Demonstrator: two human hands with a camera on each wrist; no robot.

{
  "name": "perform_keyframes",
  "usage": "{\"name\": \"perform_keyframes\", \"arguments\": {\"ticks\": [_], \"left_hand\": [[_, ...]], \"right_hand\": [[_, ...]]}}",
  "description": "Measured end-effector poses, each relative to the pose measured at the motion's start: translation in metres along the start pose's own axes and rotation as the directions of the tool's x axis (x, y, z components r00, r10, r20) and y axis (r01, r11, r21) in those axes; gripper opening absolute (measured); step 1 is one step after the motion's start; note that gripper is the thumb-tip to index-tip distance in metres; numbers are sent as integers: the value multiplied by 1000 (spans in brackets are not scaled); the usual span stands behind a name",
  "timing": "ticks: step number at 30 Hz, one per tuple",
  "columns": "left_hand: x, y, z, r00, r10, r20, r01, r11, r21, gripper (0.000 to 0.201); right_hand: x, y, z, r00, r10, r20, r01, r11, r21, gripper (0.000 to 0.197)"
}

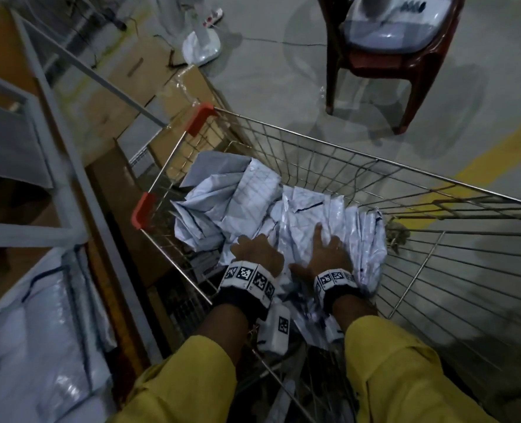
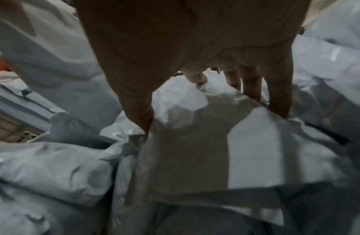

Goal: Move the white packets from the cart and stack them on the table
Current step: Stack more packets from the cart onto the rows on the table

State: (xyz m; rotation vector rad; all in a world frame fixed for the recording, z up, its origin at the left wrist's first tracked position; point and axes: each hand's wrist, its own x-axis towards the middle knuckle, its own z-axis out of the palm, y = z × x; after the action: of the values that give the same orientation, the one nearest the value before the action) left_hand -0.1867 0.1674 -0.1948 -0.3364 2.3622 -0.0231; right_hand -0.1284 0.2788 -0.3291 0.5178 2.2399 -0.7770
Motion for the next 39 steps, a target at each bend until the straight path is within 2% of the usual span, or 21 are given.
{"name": "perform_keyframes", "arguments": {"ticks": [2,4,8,11,14,17,19,22,26,29,33,36,39], "left_hand": [[-4,-5,-8,999,48,18,-47,997,-58,53],[-14,-7,-17,992,122,-16,-123,988,-98,63],[-38,-12,-40,962,220,-160,-249,951,-185,67],[-56,-21,-63,928,249,-276,-308,931,-194,60],[-77,-36,-84,868,222,-444,-335,922,-195,48],[-109,-56,-96,808,194,-556,-379,894,-238,61],[-135,-72,-102,789,178,-588,-389,886,-253,64],[-177,-96,-107,761,142,-633,-419,852,-313,56],[-236,-130,-113,704,125,-699,-495,793,-356,57],[-273,-155,-114,647,102,-755,-557,740,-378,56],[-311,-186,-105,609,47,-792,-577,711,-402,53],[-330,-206,-95,594,2,-804,-588,684,-433,49],[-350,-226,-85,575,-44,-817,-588,672,-450,46]], "right_hand": [[-3,-5,-9,999,17,28,-18,1000,20,127],[-10,-6,-17,999,30,16,-31,998,56,121],[-42,-9,-39,992,79,-102,-55,974,220,103],[-76,-15,-61,982,83,-170,-43,972,229,104],[-114,-27,-82,970,85,-228,-29,970,242,106],[-158,-42,-98,937,50,-345,36,971,237,96],[-191,-53,-107,905,15,-424,82,975,209,94],[-247,-71,-118,861,-36,-507,143,974,173,95],[-321,-84,-125,772,-94,-628,238,960,149,96],[-371,-88,-123,735,-121,-667,274,953,128,95],[-424,-93,-111,668,-162,-726,338,935,103,94],[-454,-96,-101,648,-171,-742,376,919,117,97],[-479,-98,-94,650,-203,-732,406,907,109,96]]}}
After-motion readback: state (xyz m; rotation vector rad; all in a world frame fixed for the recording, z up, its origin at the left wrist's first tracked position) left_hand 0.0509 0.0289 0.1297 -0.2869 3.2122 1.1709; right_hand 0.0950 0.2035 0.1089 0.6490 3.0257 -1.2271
